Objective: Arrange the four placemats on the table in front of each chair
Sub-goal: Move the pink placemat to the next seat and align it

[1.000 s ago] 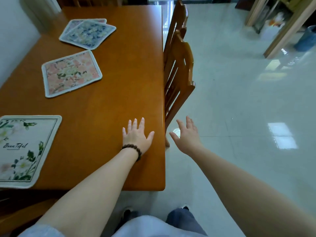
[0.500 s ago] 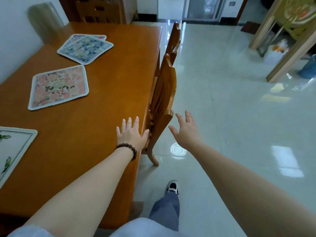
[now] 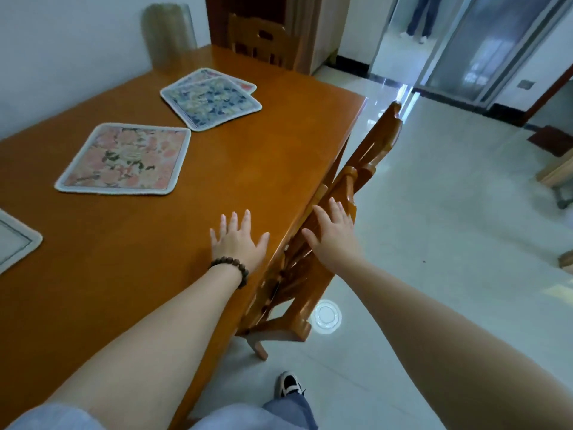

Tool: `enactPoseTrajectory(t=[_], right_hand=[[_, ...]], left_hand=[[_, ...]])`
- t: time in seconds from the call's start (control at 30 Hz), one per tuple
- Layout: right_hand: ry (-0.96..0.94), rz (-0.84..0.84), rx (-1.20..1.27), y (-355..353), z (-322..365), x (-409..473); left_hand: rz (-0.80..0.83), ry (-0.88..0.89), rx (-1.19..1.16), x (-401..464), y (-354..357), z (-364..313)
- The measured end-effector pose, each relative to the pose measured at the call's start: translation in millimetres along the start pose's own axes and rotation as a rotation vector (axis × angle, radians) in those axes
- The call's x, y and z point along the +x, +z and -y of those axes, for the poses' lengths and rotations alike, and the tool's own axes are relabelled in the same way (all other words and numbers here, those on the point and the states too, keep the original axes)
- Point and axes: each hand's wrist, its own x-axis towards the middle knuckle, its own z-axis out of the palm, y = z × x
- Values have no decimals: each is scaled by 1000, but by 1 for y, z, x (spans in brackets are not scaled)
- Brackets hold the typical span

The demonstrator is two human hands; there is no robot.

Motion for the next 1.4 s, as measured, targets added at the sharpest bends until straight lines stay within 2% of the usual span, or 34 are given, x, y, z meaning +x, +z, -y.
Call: enactPoseTrajectory(t=[0.23,0.63,0.9,1.13,1.4], right_hand=[[-196,148,-37,3,22,84],[-532,332,-98,41,95,152],[-782,431,-135,69,108,226],[-906,536,-197,84,117,269],[-963,551,-163,117,171,289]], left_hand=[[-38,-230,-27,38,-11,10],[-102,-653,-71,31,-18,51],[-188,-902,-120,59,-25,43],[-189,-999,-129,88,-13,33],[-201,-981,-117,120,-11,78]])
